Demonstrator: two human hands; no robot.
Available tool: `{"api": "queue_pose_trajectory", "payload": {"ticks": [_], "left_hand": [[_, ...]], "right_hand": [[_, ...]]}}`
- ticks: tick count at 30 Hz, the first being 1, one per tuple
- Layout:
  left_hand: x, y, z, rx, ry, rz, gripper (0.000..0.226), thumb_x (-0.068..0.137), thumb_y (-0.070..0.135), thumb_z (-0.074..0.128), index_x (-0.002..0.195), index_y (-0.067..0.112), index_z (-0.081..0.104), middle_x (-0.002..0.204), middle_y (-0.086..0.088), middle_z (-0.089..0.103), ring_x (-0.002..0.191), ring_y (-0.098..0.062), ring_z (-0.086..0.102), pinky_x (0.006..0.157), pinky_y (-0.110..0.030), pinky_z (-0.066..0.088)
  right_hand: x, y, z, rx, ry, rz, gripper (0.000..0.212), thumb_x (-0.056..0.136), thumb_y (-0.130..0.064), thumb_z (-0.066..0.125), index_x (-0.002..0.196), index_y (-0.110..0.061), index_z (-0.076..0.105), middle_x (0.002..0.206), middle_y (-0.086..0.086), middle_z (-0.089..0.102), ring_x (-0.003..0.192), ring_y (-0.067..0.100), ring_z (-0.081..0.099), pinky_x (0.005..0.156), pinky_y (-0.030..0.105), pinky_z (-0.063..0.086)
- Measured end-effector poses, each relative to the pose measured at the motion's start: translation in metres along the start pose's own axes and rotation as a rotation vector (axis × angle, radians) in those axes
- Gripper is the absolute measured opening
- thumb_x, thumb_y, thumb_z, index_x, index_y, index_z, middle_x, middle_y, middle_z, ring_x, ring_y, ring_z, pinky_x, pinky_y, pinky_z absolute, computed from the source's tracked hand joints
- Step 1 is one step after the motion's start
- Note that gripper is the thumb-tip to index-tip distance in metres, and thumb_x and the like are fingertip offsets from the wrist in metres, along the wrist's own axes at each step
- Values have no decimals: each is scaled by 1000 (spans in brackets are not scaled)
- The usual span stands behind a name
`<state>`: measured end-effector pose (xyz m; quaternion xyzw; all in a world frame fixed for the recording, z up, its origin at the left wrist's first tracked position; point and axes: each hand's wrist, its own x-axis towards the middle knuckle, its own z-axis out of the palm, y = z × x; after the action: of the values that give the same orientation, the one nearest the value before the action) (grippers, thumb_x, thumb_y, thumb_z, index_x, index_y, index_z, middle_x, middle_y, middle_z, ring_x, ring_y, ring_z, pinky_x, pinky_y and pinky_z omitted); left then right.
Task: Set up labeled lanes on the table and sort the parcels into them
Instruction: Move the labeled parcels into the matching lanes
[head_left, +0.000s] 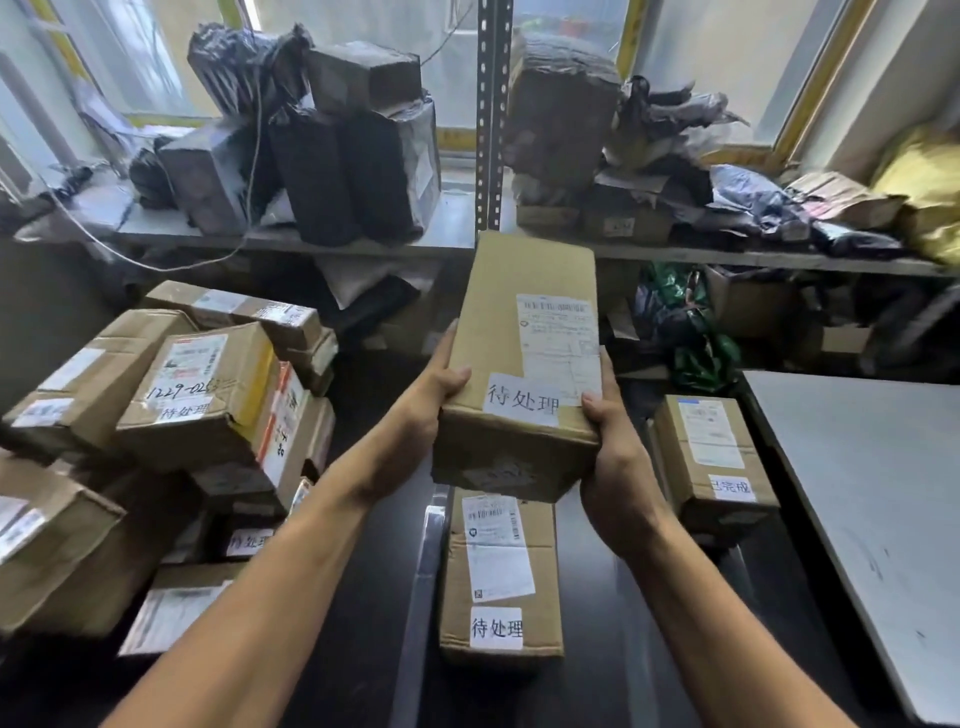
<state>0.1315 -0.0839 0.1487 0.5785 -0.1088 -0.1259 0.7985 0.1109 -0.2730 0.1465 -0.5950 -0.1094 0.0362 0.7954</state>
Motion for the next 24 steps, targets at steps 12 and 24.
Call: {"api": "queue_pose_trajectory", "payload": {"ticks": [12, 24], "left_hand": [[62, 64, 3, 109, 25, -25, 49, 103, 38, 25, 142, 14, 43, 124, -8, 67, 108, -24, 67, 79, -29, 56], [52, 18, -1, 146, 84, -71, 50, 103, 38, 26, 143, 11, 41, 121, -10, 67, 97, -18, 70, 69, -22, 55]], "right_hand": [[76, -50, 0, -139, 44, 65, 41, 103, -28, 30, 111, -57, 57, 124, -8, 68, 112, 25, 65, 72, 38, 57], [64, -16, -15, -88, 59, 93, 40, 100, -27, 33, 119, -50, 59, 127, -2, 67, 119, 25, 63, 102, 60, 46]]}}
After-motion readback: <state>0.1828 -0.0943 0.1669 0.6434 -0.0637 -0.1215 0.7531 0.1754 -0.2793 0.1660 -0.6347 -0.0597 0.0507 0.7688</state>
